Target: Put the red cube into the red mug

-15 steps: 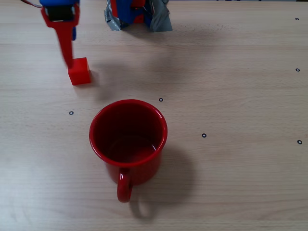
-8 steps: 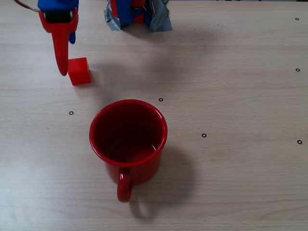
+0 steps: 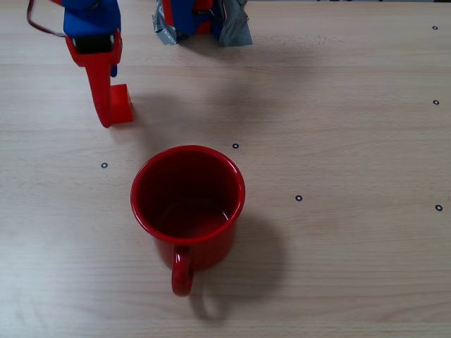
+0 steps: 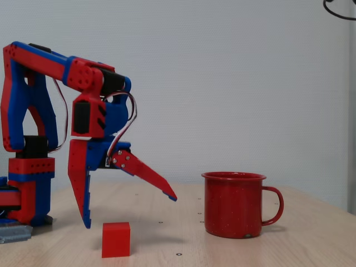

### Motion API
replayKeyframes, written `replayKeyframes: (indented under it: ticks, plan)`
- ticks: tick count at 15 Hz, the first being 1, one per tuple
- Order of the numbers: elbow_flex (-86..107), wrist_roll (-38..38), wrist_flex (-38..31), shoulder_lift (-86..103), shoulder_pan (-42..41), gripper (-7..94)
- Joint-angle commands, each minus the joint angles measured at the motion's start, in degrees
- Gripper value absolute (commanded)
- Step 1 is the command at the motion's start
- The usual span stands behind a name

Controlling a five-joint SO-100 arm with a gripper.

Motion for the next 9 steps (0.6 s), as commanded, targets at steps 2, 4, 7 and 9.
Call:
replayKeyframes:
  ticks: [2, 4, 7, 9]
  plan:
    - [1.0, -0.4, -3.0, 0.0, -1.2, 59]
    - [0.5, -0.4, -4.4, -2.3, -1.8, 59]
    - [-1.8, -0.7, -3.8, -4.9, -2.7, 59]
    - [-1.8, -2.7, -5.0, -5.3, -2.1, 59]
